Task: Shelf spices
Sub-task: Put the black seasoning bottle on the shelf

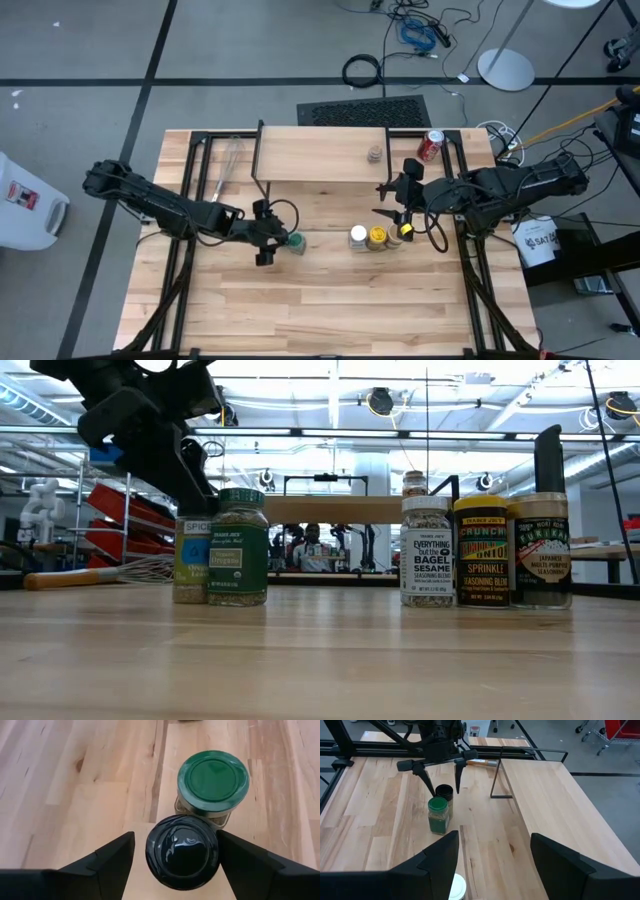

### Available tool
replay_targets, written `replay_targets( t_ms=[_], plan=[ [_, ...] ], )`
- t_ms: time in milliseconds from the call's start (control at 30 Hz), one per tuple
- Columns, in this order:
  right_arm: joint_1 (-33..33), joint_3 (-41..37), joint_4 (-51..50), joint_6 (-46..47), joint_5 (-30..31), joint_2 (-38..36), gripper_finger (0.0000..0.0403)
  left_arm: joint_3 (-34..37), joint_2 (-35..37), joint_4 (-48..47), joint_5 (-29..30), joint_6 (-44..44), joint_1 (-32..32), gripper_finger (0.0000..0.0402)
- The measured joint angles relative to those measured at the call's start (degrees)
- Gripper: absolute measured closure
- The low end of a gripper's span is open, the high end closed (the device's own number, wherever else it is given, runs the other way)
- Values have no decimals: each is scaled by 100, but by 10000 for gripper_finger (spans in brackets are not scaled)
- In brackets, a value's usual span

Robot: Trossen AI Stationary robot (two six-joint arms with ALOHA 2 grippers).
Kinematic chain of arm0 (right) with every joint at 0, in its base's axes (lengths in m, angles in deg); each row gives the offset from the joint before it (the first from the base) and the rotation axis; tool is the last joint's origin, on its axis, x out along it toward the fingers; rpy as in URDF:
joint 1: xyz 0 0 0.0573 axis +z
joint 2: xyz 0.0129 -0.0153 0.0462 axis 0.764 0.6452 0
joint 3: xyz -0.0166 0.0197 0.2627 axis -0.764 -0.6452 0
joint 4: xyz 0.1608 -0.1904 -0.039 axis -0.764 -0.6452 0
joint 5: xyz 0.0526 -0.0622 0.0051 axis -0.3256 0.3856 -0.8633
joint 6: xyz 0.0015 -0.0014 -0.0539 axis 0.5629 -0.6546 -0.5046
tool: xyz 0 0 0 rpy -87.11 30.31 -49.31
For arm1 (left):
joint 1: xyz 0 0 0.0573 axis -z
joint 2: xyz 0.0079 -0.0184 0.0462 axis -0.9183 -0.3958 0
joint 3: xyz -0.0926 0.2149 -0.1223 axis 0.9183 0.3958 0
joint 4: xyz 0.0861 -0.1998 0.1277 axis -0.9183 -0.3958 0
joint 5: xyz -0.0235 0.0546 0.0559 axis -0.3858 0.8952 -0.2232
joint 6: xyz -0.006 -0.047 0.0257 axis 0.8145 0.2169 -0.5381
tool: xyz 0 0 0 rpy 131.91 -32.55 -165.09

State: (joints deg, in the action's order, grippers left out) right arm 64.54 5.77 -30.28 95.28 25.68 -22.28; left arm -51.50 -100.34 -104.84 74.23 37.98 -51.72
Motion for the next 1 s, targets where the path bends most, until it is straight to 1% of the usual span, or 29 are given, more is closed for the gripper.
replay_targets(
  t_ms=[133, 400, 533, 633, 867, 1000],
  plan=[
    [0, 0, 0, 0, 0, 0, 167, -2, -18, 6, -3, 5, 0, 126],
    [2, 0, 0, 0, 0, 0, 167, -39, -462, 223, 3, -20, 2, 181],
    [1, 0, -2, -2, 0, 0, 167, -35, -488, 323, 0, -143, 3, 187],
    [1, 0, -2, -2, 0, 0, 167, -28, -389, 322, -5, -181, 4, 187],
    [2, 0, -7, -2, 2, 2, 167, -15, 64, -135, -34, -165, 4, 187],
    [1, 0, -7, -26, 2, 2, 167, -295, 377, -537, 21, -209, 4, 187]
  ],
)
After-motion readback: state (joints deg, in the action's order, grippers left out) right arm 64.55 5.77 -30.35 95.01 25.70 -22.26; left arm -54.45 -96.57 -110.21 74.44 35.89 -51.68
